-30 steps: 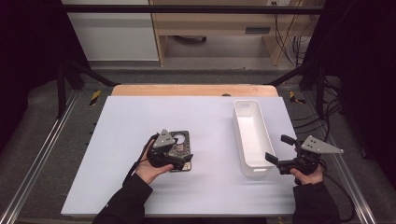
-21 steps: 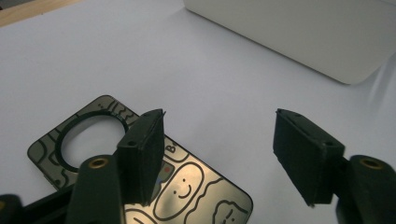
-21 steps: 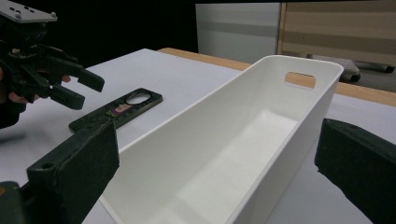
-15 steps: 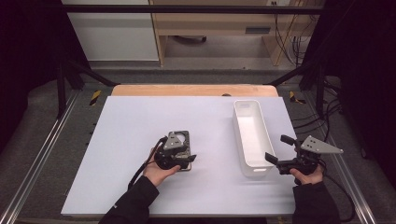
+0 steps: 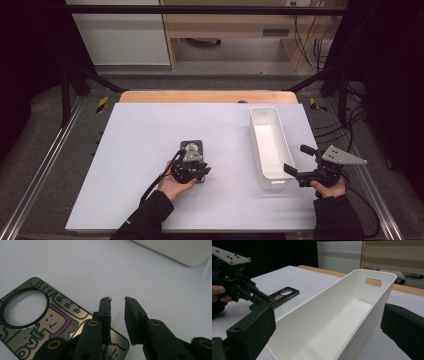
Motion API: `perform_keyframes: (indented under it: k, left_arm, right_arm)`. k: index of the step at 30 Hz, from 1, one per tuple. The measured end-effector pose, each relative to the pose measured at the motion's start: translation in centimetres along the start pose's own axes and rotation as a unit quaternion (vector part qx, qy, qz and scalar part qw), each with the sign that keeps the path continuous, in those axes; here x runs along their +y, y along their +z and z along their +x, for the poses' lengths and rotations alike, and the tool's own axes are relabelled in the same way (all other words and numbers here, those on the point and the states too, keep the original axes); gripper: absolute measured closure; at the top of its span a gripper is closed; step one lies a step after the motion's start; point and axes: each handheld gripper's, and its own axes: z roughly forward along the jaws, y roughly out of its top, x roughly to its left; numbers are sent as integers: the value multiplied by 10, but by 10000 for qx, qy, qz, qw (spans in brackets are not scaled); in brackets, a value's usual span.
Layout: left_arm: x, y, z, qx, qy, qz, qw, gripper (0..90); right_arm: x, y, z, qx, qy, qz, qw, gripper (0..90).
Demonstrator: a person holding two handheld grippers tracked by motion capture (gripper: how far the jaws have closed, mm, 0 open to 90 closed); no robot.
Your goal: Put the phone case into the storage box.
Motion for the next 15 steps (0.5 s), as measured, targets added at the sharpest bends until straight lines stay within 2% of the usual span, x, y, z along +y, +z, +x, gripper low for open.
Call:
perform_keyframes:
  k: [5,11,15]
  left_arm:
    - [-1,6,-1,-23,-25,122,9999,814]
    - [-2,12,-4,-20,55,285,9996,885]
    - [-3,14,-4,-44,85,373,9993,893]
  right_arm:
    - [0,0,0,-10,1,-9,10000,5]
    - [0,0,0,0,1,-3,10000,5]
    - [0,0,0,-8,-3,-9,10000,5]
